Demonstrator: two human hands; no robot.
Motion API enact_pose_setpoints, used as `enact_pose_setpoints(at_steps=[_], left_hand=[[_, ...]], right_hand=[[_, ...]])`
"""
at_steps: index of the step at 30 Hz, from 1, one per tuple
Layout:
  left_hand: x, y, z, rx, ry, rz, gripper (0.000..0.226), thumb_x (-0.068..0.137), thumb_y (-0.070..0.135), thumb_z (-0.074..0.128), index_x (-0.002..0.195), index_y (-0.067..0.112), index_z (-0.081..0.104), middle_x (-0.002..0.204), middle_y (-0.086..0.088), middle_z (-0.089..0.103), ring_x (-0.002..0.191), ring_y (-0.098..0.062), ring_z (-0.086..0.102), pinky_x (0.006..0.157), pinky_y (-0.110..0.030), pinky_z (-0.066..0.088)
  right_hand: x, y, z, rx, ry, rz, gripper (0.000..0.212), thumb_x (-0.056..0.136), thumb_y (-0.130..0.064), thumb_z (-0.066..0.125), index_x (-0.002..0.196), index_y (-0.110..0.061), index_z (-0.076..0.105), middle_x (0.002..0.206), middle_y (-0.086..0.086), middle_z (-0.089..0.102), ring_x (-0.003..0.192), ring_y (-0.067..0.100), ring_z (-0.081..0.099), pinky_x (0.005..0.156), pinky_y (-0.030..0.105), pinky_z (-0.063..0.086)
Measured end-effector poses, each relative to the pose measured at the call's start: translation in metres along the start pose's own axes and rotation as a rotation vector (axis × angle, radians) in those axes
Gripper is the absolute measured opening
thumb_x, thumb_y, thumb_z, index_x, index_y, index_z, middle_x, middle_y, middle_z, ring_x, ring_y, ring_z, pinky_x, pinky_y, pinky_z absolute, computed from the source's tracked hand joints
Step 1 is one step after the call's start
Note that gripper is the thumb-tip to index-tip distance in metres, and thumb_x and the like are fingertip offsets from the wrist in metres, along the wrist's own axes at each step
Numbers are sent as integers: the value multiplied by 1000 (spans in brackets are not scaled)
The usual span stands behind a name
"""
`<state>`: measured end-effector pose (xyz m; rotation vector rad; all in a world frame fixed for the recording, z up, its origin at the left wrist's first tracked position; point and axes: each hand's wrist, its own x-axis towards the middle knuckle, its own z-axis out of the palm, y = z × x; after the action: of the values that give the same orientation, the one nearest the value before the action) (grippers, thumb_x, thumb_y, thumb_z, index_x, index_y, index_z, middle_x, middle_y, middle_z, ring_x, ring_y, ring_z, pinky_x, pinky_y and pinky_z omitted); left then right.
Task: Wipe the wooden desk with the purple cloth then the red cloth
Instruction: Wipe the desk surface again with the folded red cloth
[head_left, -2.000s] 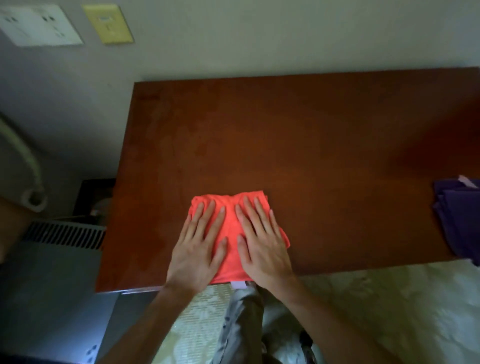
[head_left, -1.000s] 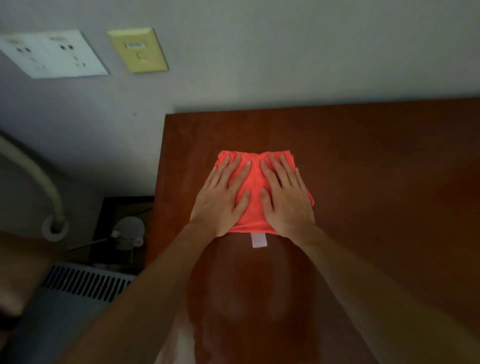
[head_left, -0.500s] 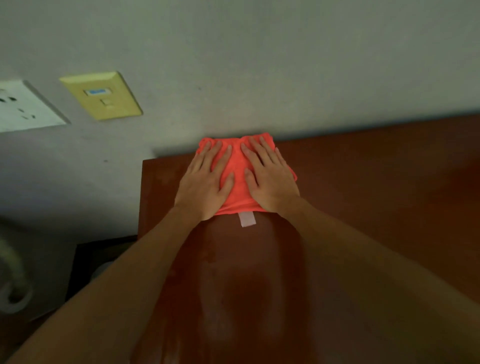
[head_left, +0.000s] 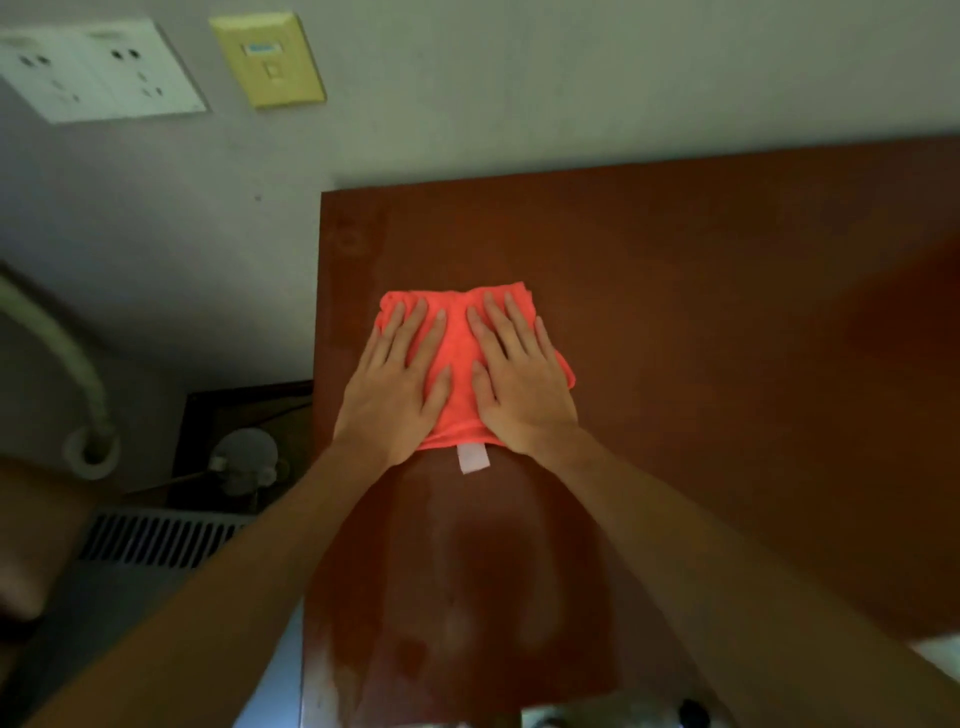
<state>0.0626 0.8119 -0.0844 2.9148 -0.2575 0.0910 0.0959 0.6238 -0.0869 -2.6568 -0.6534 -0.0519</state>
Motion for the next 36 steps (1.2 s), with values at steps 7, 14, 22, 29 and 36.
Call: enact_pose_setpoints(at_steps=[7,14,22,29,36], left_hand=[[-158,42,-7,-49,3,-59,64,106,46,23,162,15,16,170,-9,12,158,-23,0,127,-50,16],[-243,65,-13,-74,23,-103,63,105,44,28,161,15,21,169,-8,16,158,-23,4,125,-53,21],[-237,54,-13,-104,37,-112,65,103,46,35,161,20,21,169,-5,17,158,-21,5,126,-50,19],[-153,13,-13,-91,84,-131,65,103,48,31,161,19,23,169,-6,18,158,-21,6,126,-48,19],[-18,-51,-12,-70,137,-158,67,102,51,28,160,19,25,168,-9,22,157,-24,10,127,-47,17]], right_hand=[[-141,-63,0,-13,-60,-31,63,104,-36,25,163,-16,23,172,4,18,161,21,5,130,52,13],[-213,-99,0,-28,-54,-65,61,104,-34,30,163,-18,24,173,1,17,161,19,4,129,52,18],[-198,-93,2,0,-50,-121,61,104,-35,33,162,-18,29,172,1,21,161,19,8,128,52,21],[-100,-69,11,24,-33,-149,61,101,-35,35,160,-17,35,169,3,28,160,21,15,127,52,21],[55,-34,19,2,-16,-201,63,100,-39,32,158,-15,37,167,6,33,158,25,22,128,52,21]])
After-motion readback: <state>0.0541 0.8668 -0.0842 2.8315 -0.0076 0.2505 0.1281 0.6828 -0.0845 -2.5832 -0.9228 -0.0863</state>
